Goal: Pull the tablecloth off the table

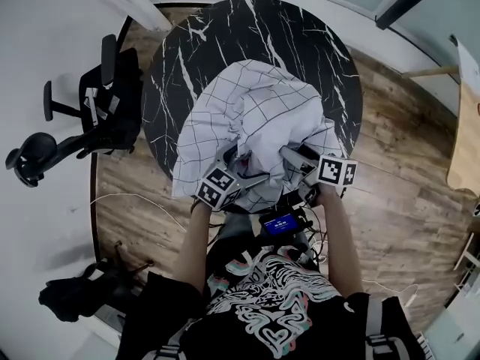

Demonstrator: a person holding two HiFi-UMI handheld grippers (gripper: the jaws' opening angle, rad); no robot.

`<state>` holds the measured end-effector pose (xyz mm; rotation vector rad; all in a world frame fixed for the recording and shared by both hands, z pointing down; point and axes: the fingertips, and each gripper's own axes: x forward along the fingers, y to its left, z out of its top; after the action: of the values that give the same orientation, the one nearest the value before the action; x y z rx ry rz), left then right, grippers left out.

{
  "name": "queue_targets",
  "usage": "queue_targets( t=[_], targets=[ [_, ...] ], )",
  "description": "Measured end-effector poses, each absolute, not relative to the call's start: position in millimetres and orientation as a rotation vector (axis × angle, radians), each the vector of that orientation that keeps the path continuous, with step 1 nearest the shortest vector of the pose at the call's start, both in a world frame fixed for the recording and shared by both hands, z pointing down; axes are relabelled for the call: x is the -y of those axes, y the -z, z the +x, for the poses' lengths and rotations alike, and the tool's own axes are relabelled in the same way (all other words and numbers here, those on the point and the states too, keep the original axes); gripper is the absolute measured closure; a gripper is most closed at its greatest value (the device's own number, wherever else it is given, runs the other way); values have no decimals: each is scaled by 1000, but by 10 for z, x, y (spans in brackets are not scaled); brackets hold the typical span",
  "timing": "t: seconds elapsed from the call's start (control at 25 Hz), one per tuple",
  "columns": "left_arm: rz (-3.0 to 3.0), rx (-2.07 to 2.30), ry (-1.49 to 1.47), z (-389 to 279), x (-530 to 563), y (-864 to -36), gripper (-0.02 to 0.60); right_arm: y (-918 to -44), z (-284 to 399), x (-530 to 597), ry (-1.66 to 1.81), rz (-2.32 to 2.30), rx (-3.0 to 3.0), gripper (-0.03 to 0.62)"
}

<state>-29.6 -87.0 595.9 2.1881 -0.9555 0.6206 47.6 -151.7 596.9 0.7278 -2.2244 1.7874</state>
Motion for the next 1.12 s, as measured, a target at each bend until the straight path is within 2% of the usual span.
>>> queue_targets(
  t=[0.12, 0.28, 0.84, 1.12],
  targets=[
    [2169, 941, -635, -246, 897, -6022, 54, -5948, 417, 1490, -1763, 659, 2240, 154],
    [2148, 951, -617, -201, 953, -6101, 54, -5998, 338, 1497, -1708, 633, 2221, 141],
    [2107, 1002, -553, -176, 1062, -6181, 61, -6255, 128, 1563, -1658, 602, 2120, 129],
    [2079, 1020, -538, -155, 1072, -6217, 85, -6271, 74, 1569, -1653, 592, 2132, 150]
  ],
)
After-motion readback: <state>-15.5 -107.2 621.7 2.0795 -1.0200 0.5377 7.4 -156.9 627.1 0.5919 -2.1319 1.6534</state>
